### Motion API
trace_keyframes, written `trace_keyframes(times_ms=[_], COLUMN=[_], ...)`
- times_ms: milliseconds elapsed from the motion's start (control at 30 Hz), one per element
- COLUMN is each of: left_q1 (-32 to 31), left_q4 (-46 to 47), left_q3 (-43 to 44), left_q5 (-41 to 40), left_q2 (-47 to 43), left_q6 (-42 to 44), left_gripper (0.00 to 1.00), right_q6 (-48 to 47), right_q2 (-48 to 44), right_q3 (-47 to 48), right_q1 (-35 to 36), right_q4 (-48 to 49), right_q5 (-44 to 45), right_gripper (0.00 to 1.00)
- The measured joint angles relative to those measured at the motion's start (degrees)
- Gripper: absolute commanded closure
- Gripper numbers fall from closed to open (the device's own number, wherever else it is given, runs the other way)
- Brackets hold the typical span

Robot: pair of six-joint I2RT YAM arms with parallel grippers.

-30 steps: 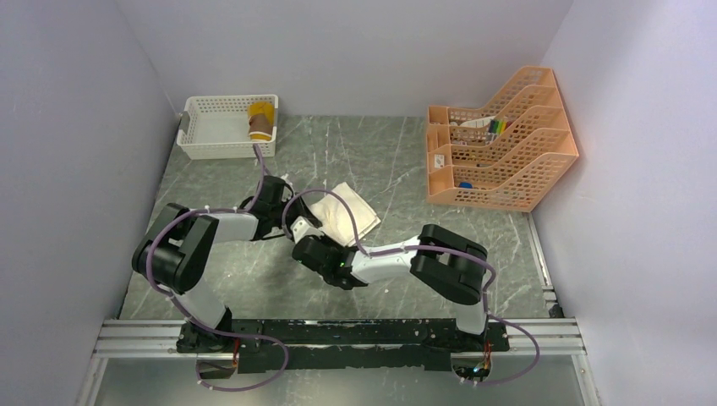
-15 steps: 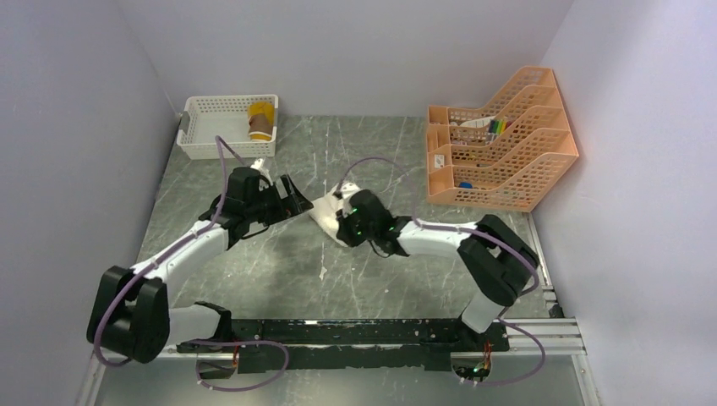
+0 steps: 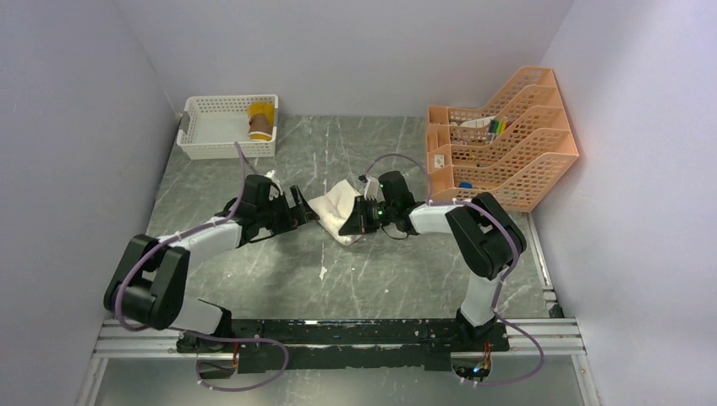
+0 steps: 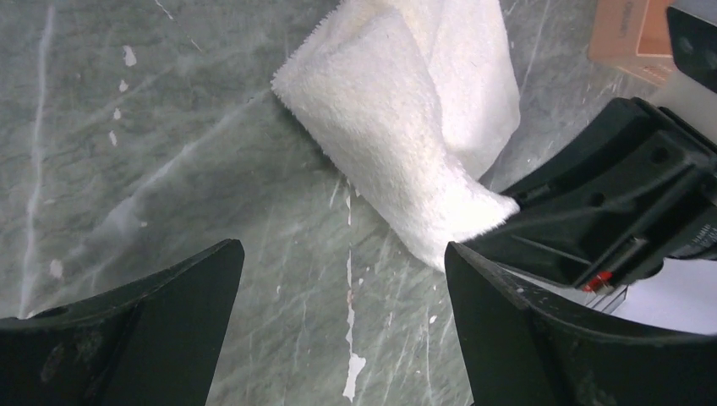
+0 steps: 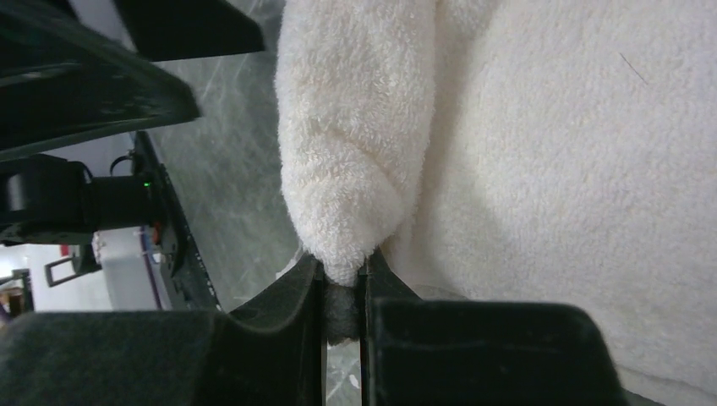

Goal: Roll the towels
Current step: Roll the towel at the center of the board.

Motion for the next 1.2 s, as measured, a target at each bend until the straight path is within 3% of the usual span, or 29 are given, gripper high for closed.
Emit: trace_keyframes(times_ms=[333, 533, 633, 767, 833, 1000, 1100, 1200], left_q1=[-2.5, -2.7, -3.2, -4.2, -4.6, -5.0, -5.1, -5.2], left_q4=[17.9, 31.6, 34.4, 34.2, 33.2, 27.7, 23.0, 19.3], left_q3=[-0.4, -2.7, -2.7, -2.6, -2.4, -0.1, 1.9, 4.0], left_q5=[3.1, 4.2, 4.2, 3.5, 2.8, 0.8, -0.9, -1.9], left_q2=[13.2, 18.4, 20.5, 21.2, 21.2, 20.6, 19.9, 19.8], left_q6=[-7.0, -14.1, -16.0, -16.6, -16.4, -14.5, -12.7, -11.1], left_gripper=[0.01, 0.20, 0.31, 0.40, 0.45, 0.46, 0.45, 0.44], right_q6=[3.8, 3.7, 3.6, 2.9, 1.6, -5.0, -11.1, -17.7], right_q2=[0.9, 0.9, 0.9, 0.8, 0.3, -4.5, -7.3, -9.8], right_q3=[-0.1, -0.1, -0.1, -0.1, -0.1, 1.3, 5.4, 9.8], right_q1=[-1.9, -2.1, -2.2, -2.4, -2.4, -1.7, 1.9, 10.4], right_q4=[1.9, 1.7, 1.6, 0.5, -1.1, -9.3, -16.1, -21.0], right_q5=[-5.0, -5.6, -5.8, -5.6, -4.8, 0.6, 9.7, 22.9], right_gripper=[0.94, 0.94, 0.89, 0.63, 0.55, 0.44, 0.37, 0.36])
